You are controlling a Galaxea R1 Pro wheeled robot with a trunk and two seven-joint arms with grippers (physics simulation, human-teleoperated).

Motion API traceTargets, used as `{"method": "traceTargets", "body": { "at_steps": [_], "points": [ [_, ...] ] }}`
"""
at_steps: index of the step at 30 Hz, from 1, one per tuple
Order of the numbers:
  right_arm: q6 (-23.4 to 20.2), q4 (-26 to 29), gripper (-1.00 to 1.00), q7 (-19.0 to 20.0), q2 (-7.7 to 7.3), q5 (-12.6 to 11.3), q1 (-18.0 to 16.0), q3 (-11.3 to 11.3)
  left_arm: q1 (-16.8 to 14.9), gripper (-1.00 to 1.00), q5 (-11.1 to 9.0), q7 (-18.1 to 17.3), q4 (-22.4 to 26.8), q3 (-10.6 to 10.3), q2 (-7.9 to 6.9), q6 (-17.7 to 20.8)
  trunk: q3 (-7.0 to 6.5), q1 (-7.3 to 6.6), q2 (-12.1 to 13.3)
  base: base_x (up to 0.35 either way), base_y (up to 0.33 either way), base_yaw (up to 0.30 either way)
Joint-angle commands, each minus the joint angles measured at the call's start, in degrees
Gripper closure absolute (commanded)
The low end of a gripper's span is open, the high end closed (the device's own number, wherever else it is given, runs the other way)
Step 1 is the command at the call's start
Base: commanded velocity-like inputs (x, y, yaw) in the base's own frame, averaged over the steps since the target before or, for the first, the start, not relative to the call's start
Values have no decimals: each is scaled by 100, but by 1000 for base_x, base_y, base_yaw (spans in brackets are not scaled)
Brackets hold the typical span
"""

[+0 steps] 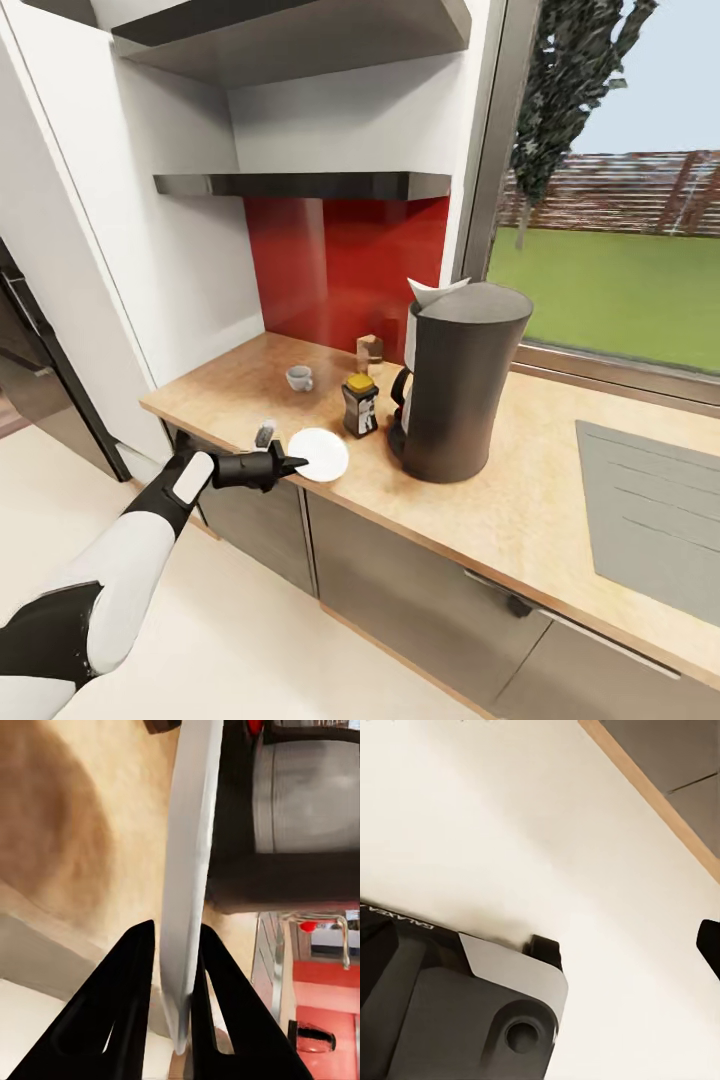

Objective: Set up a coffee station on the kitchen countertop: keep the coffee maker on the countertop, move the bottle of coffee from the kitchen shelf to the counter next to the coffee maker, place a paper coffee filter on top of the coffee maker, put the saucer next to the coffee maker with the coffee cup on the saucer, and place the electric kettle next to the coffee maker.

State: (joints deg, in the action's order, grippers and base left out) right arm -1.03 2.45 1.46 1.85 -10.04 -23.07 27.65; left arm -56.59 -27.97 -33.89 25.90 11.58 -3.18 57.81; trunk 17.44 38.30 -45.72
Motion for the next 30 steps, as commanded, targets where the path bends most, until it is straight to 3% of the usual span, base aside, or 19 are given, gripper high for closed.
{"method": "traceTargets", "body": {
  "at_steps": [1, 8, 17, 30],
  "points": [
    [-11, 1, -100, 10, -1, -59, -4, 47, 86, 100, 38, -13, 3, 24, 24, 15, 7, 1, -6, 115, 0, 0],
    [-11, 1, -100, 11, 18, -59, -4, 55, 238, 100, 56, -12, 3, 19, 53, 11, 7, 1, -6, 155, 0, -1],
    [-12, 1, -100, 12, 22, -59, -4, 56, 260, 100, 81, -12, -6, 28, -21, 8, 7, 1, -6, 27, 0, -180],
    [-11, 1, -100, 20, 22, -59, -4, 56, 421, 100, 77, -12, -6, 10, 17, 2, 7, 1, -6, 100, 0, -6]
  ]
}}
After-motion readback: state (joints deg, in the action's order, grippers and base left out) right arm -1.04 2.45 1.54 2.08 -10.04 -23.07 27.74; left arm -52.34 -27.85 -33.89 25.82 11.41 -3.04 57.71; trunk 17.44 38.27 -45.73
